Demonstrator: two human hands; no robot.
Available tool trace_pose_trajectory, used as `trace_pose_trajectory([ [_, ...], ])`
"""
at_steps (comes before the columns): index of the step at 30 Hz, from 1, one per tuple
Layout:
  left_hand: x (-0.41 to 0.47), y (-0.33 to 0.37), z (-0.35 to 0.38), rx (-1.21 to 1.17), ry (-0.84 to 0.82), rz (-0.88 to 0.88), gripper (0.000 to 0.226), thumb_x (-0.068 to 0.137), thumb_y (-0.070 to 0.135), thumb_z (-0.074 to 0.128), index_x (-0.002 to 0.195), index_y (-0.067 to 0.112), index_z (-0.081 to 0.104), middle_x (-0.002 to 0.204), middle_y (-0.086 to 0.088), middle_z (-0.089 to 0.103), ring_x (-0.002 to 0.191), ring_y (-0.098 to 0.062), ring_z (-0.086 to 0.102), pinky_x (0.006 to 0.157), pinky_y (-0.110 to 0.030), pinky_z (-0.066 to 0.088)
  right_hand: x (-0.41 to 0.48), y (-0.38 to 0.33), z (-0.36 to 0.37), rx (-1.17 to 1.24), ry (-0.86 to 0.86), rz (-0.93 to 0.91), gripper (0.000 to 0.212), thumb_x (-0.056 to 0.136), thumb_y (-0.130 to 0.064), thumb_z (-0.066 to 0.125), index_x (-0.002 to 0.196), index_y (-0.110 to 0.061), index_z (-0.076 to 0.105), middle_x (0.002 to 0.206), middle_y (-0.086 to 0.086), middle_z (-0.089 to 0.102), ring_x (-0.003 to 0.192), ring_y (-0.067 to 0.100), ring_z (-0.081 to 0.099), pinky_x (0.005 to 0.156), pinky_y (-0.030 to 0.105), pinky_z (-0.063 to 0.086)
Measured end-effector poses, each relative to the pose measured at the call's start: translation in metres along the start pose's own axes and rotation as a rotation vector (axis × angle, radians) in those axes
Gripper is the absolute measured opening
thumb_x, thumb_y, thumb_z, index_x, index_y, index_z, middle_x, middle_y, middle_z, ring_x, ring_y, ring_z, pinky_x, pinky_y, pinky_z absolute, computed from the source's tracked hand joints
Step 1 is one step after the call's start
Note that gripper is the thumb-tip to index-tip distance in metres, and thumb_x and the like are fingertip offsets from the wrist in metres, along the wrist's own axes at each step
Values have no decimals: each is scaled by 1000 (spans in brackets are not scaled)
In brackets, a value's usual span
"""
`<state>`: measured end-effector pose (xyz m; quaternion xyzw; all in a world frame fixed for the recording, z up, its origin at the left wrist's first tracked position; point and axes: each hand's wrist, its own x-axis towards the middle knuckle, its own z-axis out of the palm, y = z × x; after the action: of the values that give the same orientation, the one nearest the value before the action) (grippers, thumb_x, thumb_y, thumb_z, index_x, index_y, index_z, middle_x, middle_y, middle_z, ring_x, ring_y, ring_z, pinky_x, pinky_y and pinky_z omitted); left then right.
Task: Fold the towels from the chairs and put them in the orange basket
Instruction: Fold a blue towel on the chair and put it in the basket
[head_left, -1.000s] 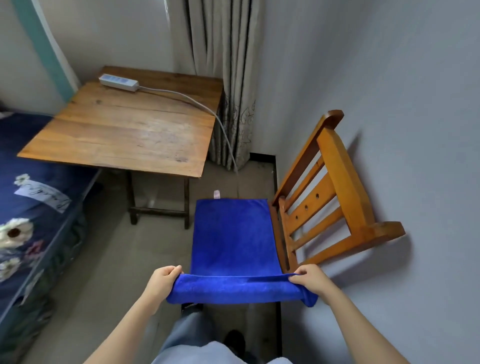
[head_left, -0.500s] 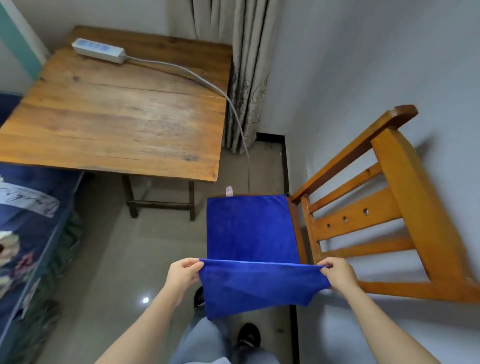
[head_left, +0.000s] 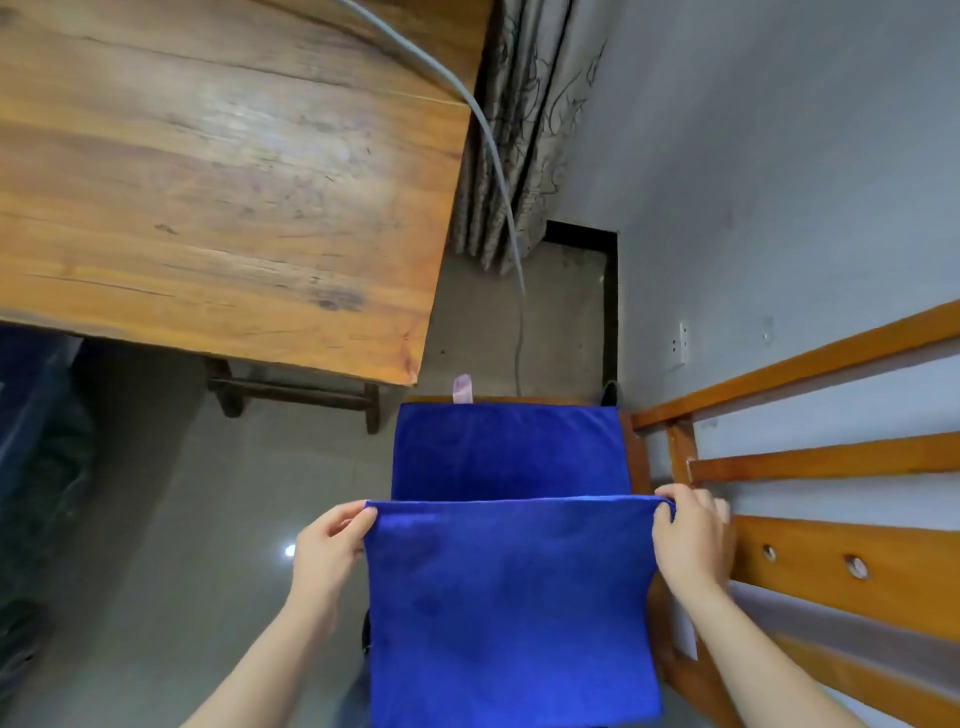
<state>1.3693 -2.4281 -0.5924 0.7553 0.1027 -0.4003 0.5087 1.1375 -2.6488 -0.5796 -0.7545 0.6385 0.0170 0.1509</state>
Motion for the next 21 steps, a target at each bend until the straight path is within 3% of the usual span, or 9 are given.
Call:
trace_pose_trajectory([
  [4, 25, 0, 25, -35, 68, 47, 8, 89, 5, 58, 95, 6, 63, 86, -7, 64, 84, -24, 58, 76, -31, 50, 29, 2, 33, -56, 154, -108, 17, 82, 3, 61, 95, -1, 70, 91, 22, 64, 89, 39, 52, 73, 44, 46],
  [7, 38, -2, 41, -103, 146, 57, 12, 90, 5, 57, 100, 6, 63, 83, -1, 63, 76, -16, 58, 64, -20, 52, 48, 6, 59, -26, 274, -215, 16, 78, -1, 58, 86, -2, 71, 78, 20, 63, 84, 29, 43, 64, 43, 49],
  [11, 52, -1, 48, -138, 206, 34, 9, 90, 9, 58, 91, 12, 66, 85, 0, 67, 88, -22, 60, 85, -35, 49, 64, 5, 80, 80, 345, -223, 32, 79, -15, 42, 86, -6, 72, 80, 18, 62, 83, 24, 37, 65, 41, 46],
  [14, 57, 9, 49, -118, 243, 118, 14, 90, 10, 58, 84, 20, 66, 72, 13, 69, 77, -7, 62, 76, -23, 51, 74, -1, 81, 142, 385, -192, 27, 81, -12, 46, 89, -5, 71, 83, 20, 60, 85, 30, 45, 70, 39, 35],
  [17, 70, 21, 63, -54, 272, 194, 10, 92, 10, 55, 90, 16, 64, 78, 10, 64, 73, -4, 56, 72, -20, 46, 90, -8, 84, 154, 326, -188, 25, 83, -9, 47, 90, -1, 69, 90, 23, 60, 82, 43, 54, 76, 37, 34],
  [21, 104, 24, 80, 84, 218, 213, 13, 94, 15, 51, 87, 12, 62, 83, -9, 60, 81, -20, 52, 75, -32, 40, 114, -18, 91, 92, 124, -204, 20, 86, -3, 51, 98, 0, 66, 116, 21, 59, 108, 42, 51, 86, 45, 42],
])
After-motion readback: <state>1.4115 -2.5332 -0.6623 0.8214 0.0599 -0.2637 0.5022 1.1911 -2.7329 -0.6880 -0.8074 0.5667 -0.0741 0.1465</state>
